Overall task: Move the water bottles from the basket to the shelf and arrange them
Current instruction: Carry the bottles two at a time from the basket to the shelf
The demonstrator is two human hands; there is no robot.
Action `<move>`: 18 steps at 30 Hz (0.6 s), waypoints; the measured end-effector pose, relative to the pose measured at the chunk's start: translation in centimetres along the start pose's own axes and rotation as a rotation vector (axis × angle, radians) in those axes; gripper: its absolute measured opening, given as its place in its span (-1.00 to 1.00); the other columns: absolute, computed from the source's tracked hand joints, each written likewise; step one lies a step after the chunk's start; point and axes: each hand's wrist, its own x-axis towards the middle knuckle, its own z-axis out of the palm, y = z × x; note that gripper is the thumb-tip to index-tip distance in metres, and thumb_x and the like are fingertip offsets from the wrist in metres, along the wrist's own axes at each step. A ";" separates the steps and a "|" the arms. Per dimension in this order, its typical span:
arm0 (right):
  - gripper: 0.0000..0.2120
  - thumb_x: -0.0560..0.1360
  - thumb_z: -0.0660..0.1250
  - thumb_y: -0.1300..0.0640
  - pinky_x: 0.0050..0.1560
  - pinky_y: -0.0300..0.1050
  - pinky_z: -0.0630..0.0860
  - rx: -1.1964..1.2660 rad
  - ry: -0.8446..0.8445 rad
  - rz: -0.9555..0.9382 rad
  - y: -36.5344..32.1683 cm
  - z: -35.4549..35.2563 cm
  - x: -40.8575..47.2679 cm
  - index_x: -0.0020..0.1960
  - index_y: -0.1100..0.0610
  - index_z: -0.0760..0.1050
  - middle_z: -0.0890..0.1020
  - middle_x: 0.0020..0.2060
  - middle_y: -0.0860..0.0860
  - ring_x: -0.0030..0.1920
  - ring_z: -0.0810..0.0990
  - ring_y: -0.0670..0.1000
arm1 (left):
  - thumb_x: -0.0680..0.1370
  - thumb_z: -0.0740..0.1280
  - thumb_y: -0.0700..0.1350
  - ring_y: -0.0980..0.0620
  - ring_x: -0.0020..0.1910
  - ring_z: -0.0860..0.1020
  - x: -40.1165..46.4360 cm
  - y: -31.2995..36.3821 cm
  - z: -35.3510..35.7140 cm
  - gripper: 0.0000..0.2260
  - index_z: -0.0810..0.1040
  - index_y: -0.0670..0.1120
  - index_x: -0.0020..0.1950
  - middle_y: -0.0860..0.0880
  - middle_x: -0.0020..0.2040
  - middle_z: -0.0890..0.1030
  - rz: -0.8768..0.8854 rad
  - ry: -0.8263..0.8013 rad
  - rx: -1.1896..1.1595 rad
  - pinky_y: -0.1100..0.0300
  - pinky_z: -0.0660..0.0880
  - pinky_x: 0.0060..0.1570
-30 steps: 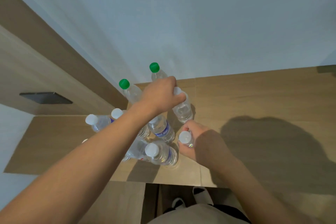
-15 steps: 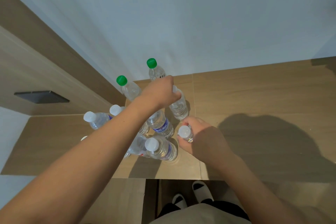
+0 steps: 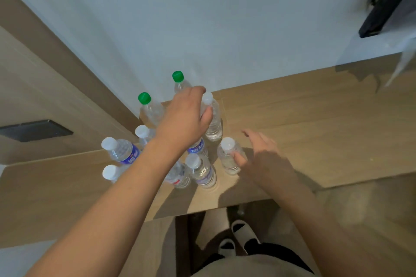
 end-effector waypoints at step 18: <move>-0.48 0.57 0.28 0.00 0.47 -0.04 0.23 -0.085 0.406 0.456 10.1 -12.6 -16.1 0.48 0.13 0.31 0.41 0.43 0.07 0.45 0.32 0.05 | 0.60 0.24 -0.09 -0.14 0.08 0.51 -2.4 22.5 5.7 -0.70 0.49 -0.21 0.27 -0.17 0.11 0.55 0.629 -0.055 -0.124 0.00 0.48 0.08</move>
